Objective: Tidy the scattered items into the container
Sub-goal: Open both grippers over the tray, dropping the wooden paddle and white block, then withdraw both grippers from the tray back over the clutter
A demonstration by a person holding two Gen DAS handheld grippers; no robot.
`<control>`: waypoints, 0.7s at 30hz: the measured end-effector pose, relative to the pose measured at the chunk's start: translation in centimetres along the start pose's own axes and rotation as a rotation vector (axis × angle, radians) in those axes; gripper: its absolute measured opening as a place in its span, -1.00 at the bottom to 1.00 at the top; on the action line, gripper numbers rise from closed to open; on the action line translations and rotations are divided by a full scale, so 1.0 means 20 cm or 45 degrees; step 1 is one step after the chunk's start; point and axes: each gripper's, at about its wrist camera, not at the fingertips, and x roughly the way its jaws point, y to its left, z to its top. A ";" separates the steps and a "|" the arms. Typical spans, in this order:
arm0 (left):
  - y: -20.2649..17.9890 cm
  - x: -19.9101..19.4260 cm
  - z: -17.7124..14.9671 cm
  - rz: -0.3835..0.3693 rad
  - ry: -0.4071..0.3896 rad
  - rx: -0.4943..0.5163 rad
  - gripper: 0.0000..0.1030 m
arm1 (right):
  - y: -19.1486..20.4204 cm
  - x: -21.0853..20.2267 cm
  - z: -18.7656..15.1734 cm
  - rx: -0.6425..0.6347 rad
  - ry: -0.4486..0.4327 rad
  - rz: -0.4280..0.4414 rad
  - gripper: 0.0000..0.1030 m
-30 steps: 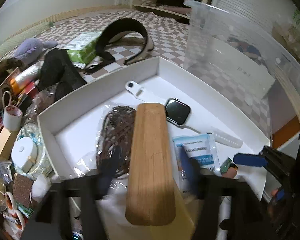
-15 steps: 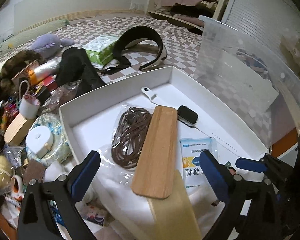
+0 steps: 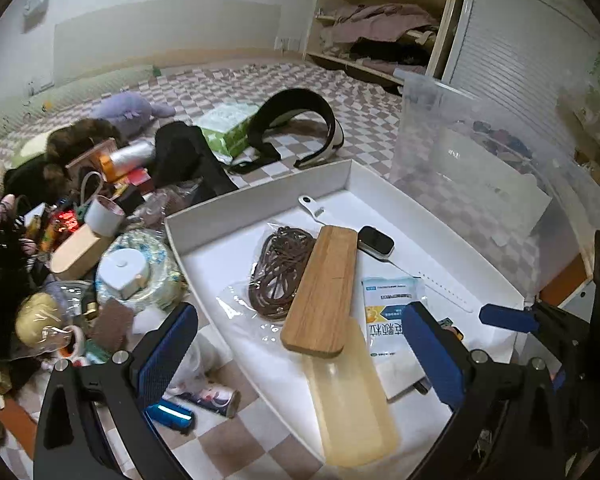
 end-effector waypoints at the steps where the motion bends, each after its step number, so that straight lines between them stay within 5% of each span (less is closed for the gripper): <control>1: 0.01 -0.02 0.00 0.003 -0.009 -0.002 0.99 | 0.01 -0.01 0.00 -0.001 -0.014 -0.006 0.98; 21: 0.28 -0.52 -0.11 0.131 -0.159 -0.027 0.99 | 0.24 -0.19 0.13 0.036 -0.269 0.043 1.00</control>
